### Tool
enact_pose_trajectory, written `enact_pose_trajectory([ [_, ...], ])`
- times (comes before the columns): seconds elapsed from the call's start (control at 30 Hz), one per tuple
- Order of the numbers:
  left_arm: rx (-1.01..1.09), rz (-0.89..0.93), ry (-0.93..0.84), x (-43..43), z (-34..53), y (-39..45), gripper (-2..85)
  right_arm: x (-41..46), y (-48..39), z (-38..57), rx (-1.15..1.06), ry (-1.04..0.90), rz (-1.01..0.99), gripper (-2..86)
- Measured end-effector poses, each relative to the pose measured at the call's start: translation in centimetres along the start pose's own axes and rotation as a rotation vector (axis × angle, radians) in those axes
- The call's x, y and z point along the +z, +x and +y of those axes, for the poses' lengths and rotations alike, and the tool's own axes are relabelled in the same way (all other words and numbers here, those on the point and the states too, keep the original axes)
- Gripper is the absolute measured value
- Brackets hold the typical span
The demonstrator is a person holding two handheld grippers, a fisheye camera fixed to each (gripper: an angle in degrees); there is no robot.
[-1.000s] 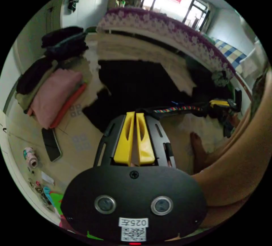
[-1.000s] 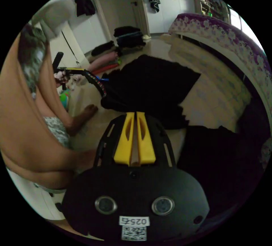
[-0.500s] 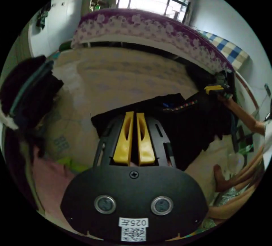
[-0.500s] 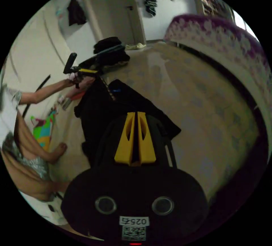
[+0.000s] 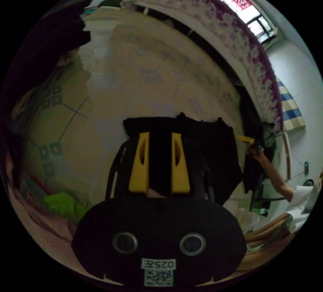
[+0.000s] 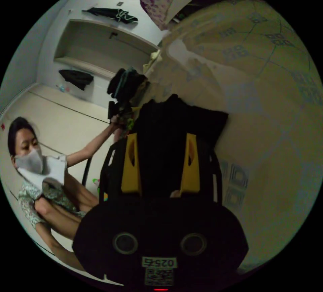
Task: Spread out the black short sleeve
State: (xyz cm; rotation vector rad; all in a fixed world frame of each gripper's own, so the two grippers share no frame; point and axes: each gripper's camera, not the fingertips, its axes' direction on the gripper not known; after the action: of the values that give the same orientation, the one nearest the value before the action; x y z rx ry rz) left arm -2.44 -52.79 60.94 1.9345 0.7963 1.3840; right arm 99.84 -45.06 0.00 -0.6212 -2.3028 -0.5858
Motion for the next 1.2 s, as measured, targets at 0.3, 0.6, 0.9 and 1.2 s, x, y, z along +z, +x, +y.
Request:
enact_pose_trajectory([
  [0.3, 0.05, 0.08, 0.009, -7.9, 11.3, 4.8, 8.3, -1.6, -8.3, 9.8, -0.161, -0.052, 0.278, 20.6],
  [0.6, 0.07, -0.298, -0.031, -4.2, 13.1, 13.6, 6.6, 6.3, -11.2, 7.3, -0.148, 0.001, 0.529, 14.6],
  [0.9, 0.168, -0.421, -0.128, -7.0, 6.5, 17.3, -1.5, 1.3, -9.0, 3.7, -0.051, 0.007, 0.462, -0.6],
  [1.2, 0.134, -0.396, -0.298, -7.4, -6.9, 16.0, -1.5, -1.9, -10.0, 1.7, -0.138, -0.04, 0.418, 16.1],
])
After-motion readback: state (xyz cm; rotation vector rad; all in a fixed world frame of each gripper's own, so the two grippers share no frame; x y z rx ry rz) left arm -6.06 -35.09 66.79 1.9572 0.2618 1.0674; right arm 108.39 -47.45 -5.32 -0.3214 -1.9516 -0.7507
